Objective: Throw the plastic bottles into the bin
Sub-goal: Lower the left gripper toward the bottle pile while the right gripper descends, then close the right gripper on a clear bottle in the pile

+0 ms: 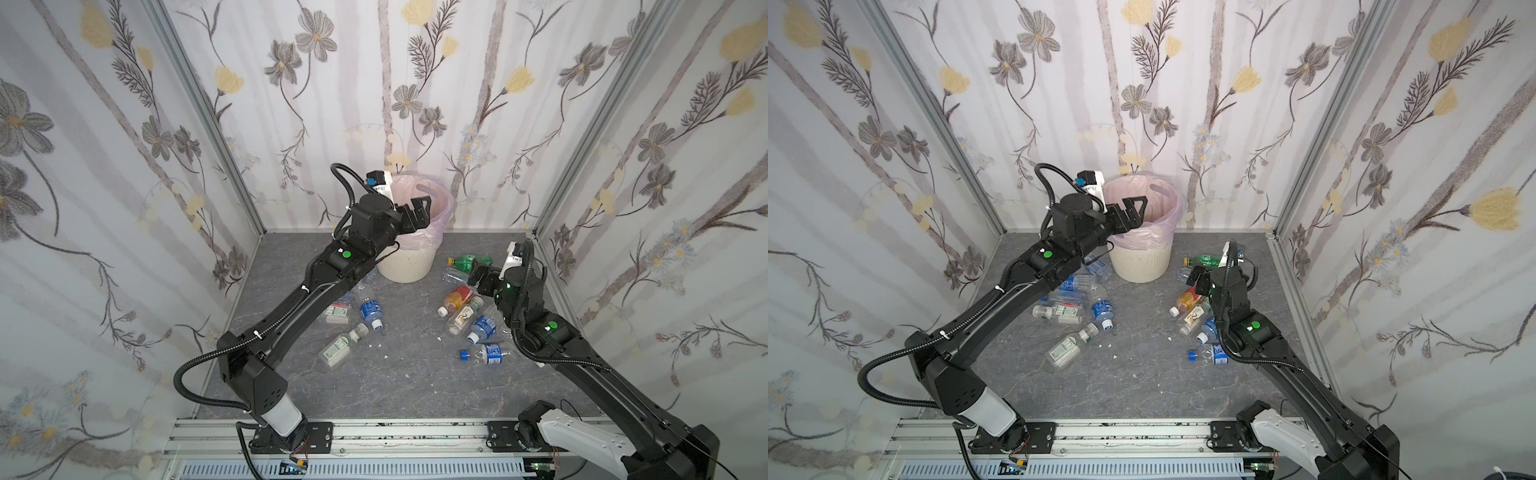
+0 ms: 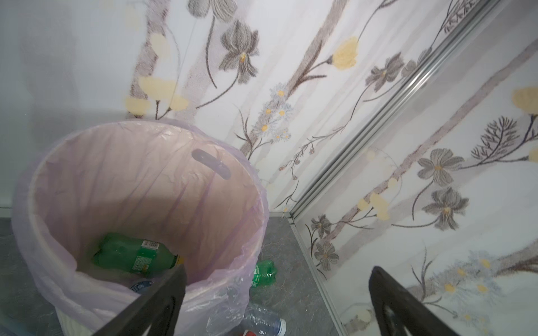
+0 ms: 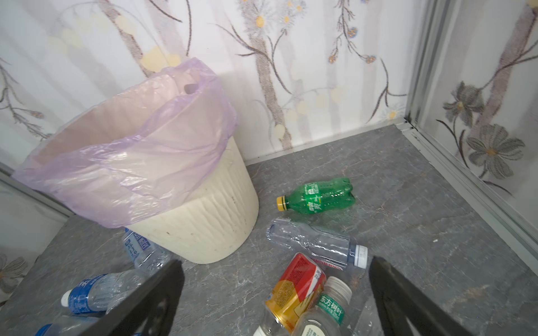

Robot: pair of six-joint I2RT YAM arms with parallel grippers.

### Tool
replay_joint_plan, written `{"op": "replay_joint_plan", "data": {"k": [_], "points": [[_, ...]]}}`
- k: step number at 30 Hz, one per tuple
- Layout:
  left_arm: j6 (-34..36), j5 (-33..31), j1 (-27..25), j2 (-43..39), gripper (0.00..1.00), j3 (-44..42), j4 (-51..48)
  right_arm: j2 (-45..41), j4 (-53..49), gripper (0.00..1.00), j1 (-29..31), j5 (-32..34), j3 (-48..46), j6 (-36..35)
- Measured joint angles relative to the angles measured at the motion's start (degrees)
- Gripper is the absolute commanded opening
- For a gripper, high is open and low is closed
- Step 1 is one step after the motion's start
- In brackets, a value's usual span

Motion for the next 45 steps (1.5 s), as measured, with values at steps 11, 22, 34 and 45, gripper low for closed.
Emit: {"op": "replay_joint_plan", "data": {"k": [11, 22, 34, 45], "points": [[3.7, -1.7, -6.9, -8.2, 1.0, -16.1, -0.6, -6.3, -12.5, 1.0, -2.4, 0.2, -5.8, 10.6], [0.3, -1.2, -9.8, -9.0, 1.0, -26.3, 2.3, -14.3, -25.2, 1.0, -2.4, -3.6, -16.2, 26.6], [-3.1, 2.6, -11.8, -6.4, 1.0, -30.3, 7.3, -15.3, -29.0, 1.0, -2.4, -10.0, -22.1, 37.7], [-4.0, 3.6, -13.8, -4.5, 1.0, -32.5, 9.5, -17.2, -30.6, 1.0, -2.4, -12.2, -25.9, 42.3]]}}
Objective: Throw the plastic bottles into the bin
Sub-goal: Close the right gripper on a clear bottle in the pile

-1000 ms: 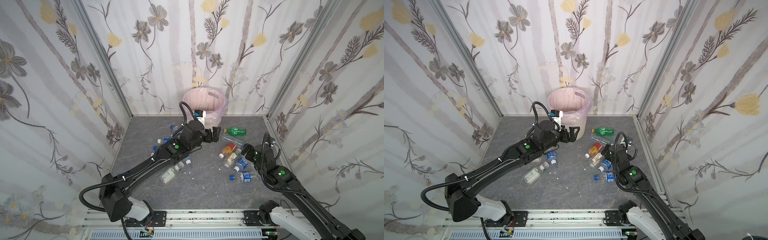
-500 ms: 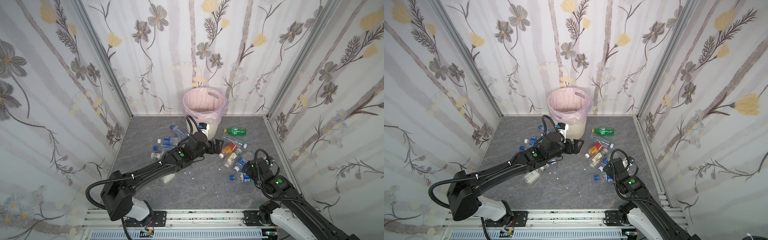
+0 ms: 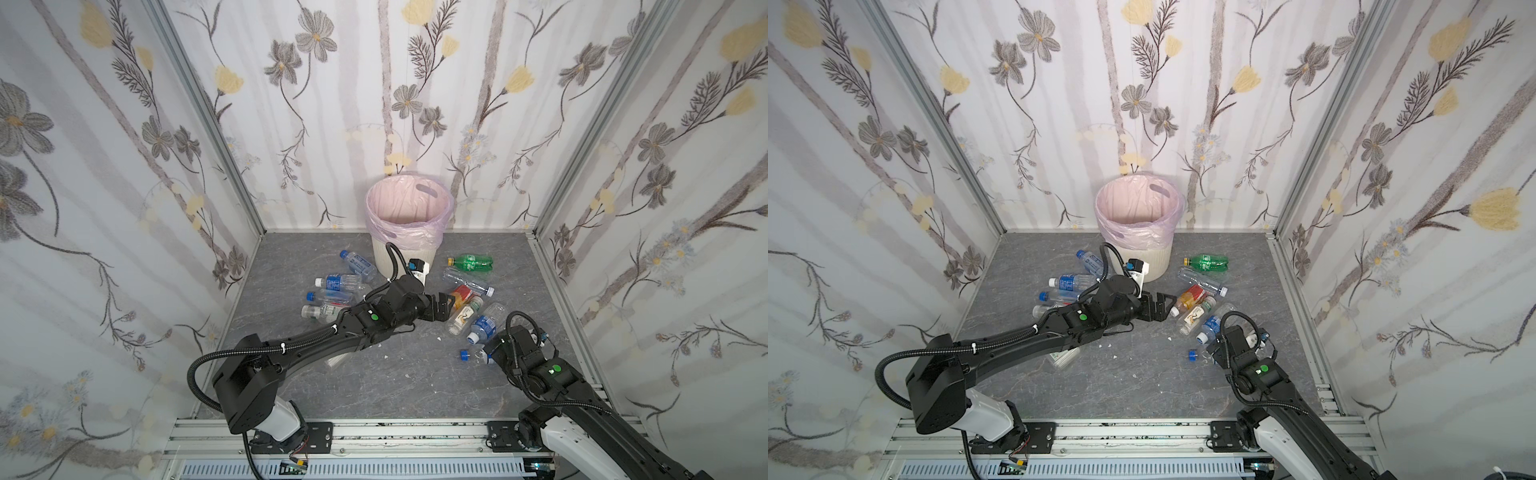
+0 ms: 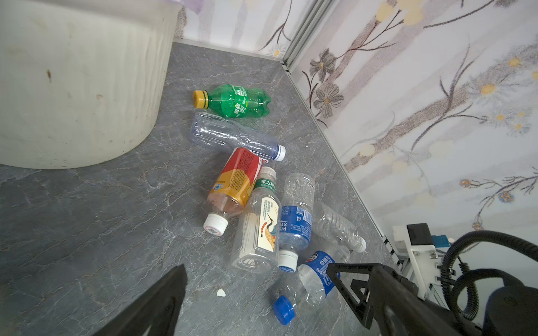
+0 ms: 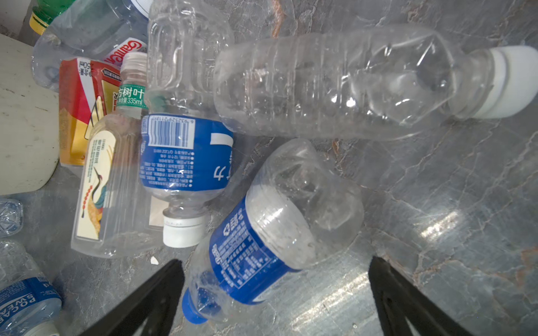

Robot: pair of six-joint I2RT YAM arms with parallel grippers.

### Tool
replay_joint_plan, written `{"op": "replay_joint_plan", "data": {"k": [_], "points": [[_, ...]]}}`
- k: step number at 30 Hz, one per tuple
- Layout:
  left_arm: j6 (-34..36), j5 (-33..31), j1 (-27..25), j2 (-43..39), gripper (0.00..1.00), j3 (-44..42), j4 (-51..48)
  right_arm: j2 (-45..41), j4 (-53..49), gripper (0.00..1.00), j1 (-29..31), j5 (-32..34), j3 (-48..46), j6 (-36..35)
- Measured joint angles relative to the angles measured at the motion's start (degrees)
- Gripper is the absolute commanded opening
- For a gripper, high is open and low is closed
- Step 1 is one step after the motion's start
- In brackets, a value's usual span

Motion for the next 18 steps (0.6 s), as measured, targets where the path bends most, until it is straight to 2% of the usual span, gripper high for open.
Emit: {"op": "replay_joint_plan", "data": {"k": [6, 18], "points": [[-0.2, 0.0, 0.0, 0.2, 1.0, -0.7, 0.5, 0.2, 0.4, 1.0, 0.0, 0.0, -1.2, 0.6], [-0.7, 0.0, -0.1, 0.2, 1.0, -1.3, 1.4, 6.0, 5.0, 1.0, -0.1, -0.5, -1.6, 0.2]]}}
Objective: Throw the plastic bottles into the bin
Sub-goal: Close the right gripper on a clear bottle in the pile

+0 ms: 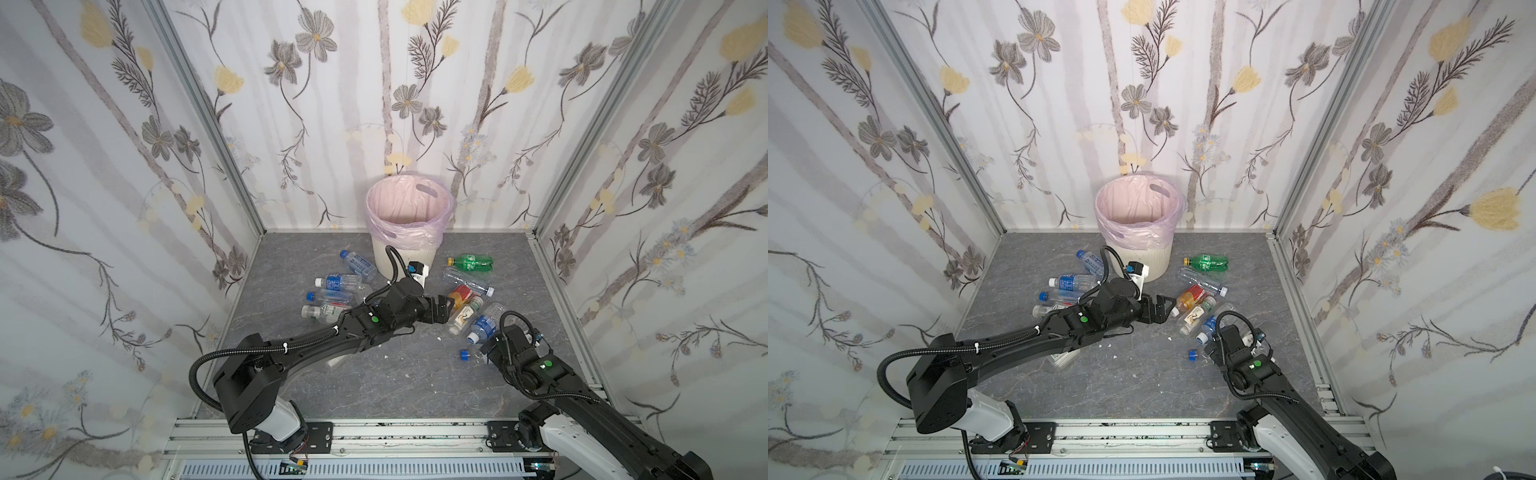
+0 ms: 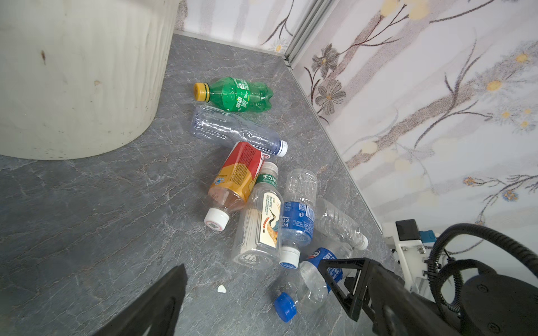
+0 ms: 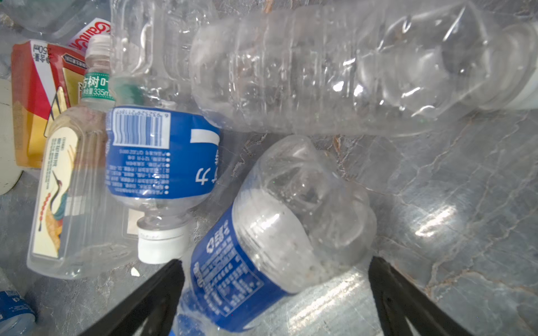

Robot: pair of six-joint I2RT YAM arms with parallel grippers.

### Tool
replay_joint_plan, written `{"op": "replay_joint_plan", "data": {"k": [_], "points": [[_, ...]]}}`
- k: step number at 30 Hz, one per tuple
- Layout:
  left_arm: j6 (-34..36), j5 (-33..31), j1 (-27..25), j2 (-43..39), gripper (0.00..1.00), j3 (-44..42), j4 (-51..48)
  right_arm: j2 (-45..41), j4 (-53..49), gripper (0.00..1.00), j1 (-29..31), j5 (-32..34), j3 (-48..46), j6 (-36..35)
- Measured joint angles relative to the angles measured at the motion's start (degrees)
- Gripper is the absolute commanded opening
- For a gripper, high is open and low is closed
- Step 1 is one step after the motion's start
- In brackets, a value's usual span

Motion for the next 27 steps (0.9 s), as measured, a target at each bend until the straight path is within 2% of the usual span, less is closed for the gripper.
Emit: {"op": "replay_joint_plan", "data": {"k": [16, 27], "points": [[-0.2, 0.0, 0.0, 0.5, 1.0, -0.1, 0.8, 4.7, 4.4, 0.93, -0.9, -0.5, -1.4, -0.2], [-0.2, -0.2, 0.0, 0.5, 1.0, -0.4, 0.9, 8.7, 5.8, 0.82, -1.5, -1.3, -1.4, -1.5]]}}
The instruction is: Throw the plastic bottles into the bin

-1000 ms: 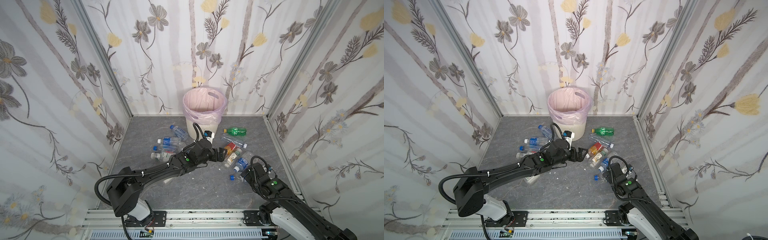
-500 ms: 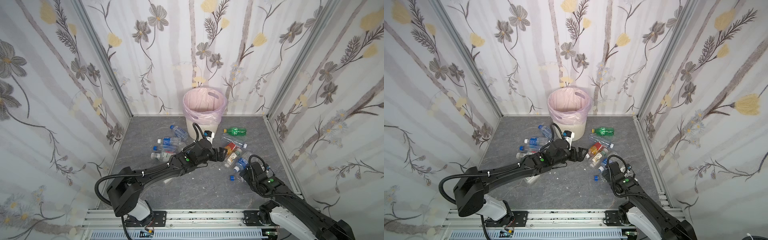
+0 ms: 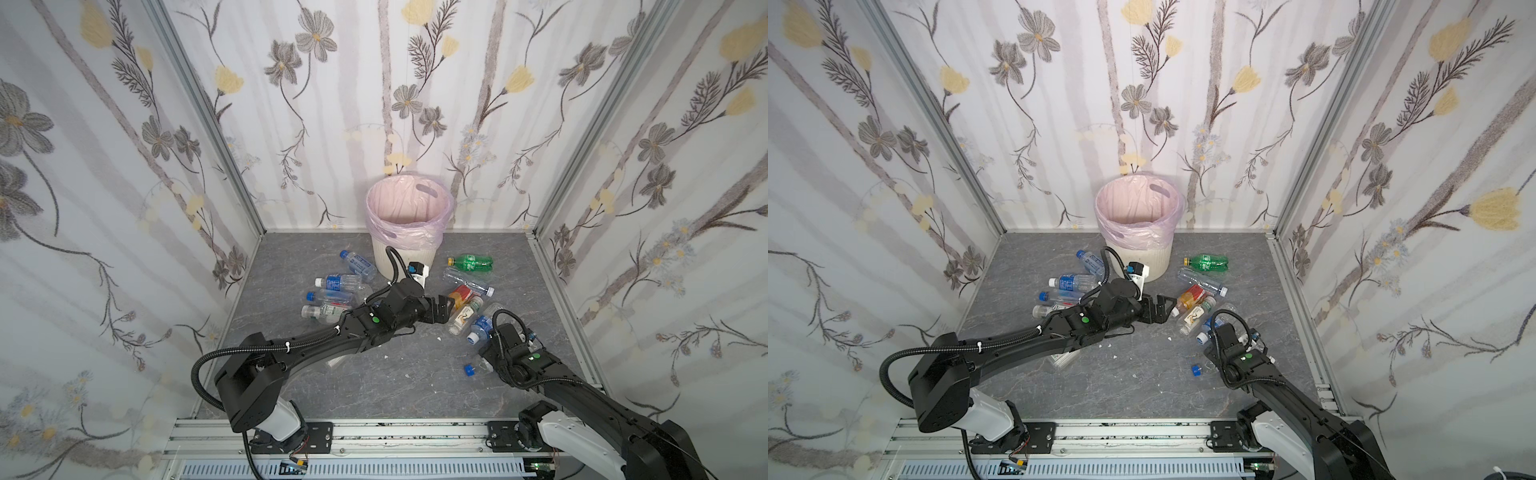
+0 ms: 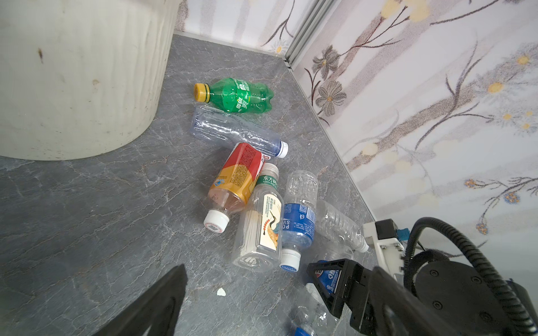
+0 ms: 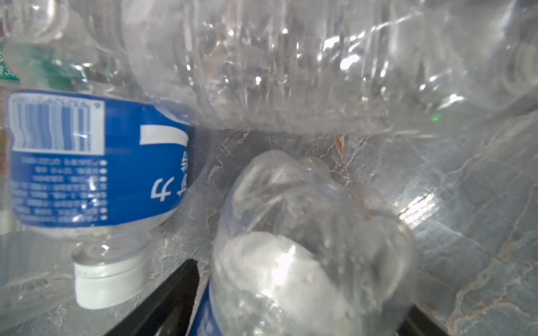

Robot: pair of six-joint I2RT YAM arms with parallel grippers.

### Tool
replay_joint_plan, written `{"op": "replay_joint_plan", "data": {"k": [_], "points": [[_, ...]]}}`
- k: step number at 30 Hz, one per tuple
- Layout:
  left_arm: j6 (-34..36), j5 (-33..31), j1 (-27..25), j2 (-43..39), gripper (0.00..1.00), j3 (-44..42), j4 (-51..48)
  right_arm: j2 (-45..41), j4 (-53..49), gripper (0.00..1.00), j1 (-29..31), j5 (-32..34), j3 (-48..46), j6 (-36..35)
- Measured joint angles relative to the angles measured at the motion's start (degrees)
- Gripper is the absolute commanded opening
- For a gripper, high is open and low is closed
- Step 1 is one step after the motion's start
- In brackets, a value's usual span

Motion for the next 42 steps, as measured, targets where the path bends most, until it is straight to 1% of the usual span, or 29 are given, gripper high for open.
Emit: {"op": "replay_joint_plan", "data": {"k": [3, 12, 15, 26, 31, 36, 42], "points": [[0.2, 0.0, 0.0, 0.0, 1.0, 0.0, 0.0, 0.2, 0.5, 0.76, -0.3, -0.3, -0.1, 0.0], [0.4, 0.5, 0.0, 0.9, 1.0, 0.0, 0.3, 0.1, 1.9, 0.68, -0.9, -0.3, -0.9, -0.2], [0.4, 0.6, 0.0, 1.0, 1.0, 0.0, 0.4, -0.1, 2.2, 0.63, -1.1, -0.3, -1.1, -0.3], [0.4, 0.7, 0.0, 1.2, 1.0, 0.0, 0.3, -0.8, 2.2, 0.57, -1.4, -0.8, -1.4, -0.7], [0.6, 0.8, 0.0, 1.5, 1.0, 0.0, 0.4, -1.7, 2.2, 0.55, -1.5, -1.5, -1.4, -1.3], [0.9, 2.4, 0.0, 2.3, 1.0, 0.2, 0.3, -2.7, 2.1, 0.54, -1.5, -2.7, -0.9, -1.3], [1.5, 4.6, 0.0, 2.8, 1.0, 0.9, 0.4, -4.5, 1.9, 0.54, -1.6, -3.3, 1.8, -1.5]]}}
